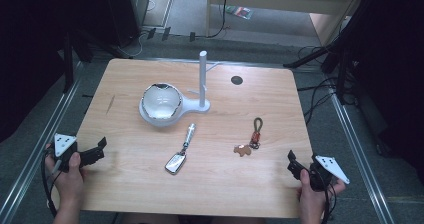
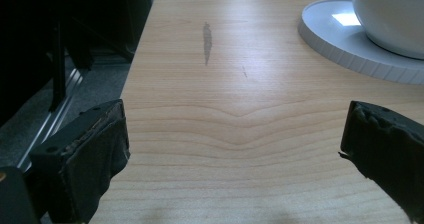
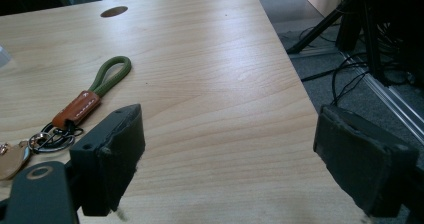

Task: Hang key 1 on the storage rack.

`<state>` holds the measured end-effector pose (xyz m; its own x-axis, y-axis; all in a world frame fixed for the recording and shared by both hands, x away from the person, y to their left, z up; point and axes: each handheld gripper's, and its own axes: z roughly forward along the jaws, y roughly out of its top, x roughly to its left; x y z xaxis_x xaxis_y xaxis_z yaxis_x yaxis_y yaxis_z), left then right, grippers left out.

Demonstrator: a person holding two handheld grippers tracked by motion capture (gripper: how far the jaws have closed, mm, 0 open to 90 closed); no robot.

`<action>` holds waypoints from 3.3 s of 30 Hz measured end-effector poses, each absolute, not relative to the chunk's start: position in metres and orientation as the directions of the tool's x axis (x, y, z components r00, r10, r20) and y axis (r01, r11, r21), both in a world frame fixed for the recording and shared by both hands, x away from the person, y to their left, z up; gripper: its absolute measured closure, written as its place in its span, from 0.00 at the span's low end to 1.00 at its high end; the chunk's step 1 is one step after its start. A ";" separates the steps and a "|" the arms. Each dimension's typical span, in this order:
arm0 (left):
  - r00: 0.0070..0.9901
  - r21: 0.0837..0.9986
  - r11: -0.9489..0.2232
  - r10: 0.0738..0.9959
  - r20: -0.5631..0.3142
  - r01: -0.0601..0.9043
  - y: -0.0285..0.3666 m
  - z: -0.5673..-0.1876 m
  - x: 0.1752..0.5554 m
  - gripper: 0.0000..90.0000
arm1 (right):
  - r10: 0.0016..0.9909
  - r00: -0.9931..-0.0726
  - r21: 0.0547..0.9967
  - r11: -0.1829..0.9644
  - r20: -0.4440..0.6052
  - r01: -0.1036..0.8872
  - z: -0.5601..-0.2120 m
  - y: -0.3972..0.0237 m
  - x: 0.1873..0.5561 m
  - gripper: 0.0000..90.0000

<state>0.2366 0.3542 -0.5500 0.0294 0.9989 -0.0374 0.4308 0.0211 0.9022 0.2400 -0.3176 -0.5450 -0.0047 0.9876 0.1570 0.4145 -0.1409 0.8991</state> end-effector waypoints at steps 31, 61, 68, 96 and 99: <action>0.075 0.880 0.036 0.994 -0.081 0.473 0.358 -0.550 0.242 0.00 | 0.974 -0.199 0.728 0.058 0.109 0.683 -0.489 -0.280 0.274 0.39; 0.095 0.876 0.016 0.993 -0.070 0.482 0.356 -0.550 0.243 0.00 | 0.985 -0.174 0.438 0.160 -0.007 0.885 -0.477 -0.222 0.343 0.26; 0.096 0.876 0.015 0.993 -0.070 0.482 0.356 -0.550 0.243 0.00 | 0.981 -0.192 0.405 0.173 0.005 0.898 -0.477 -0.208 0.354 0.22; 0.101 0.877 0.004 0.993 -0.060 0.481 0.355 -0.550 0.244 0.00 | 0.998 -0.025 0.226 0.013 0.053 0.974 -0.489 -0.182 0.393 0.58; 0.104 0.876 0.004 0.993 -0.061 0.481 0.355 -0.550 0.244 0.00 | 0.999 -0.017 0.219 0.006 0.047 0.976 -0.492 -0.181 0.396 0.59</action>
<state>0.2438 0.3549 -0.5503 0.1036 0.9927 -0.0611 0.4814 0.0037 0.8765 0.3955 -0.1811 -0.4925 -0.0168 0.9987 0.0471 0.9757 0.0061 0.2190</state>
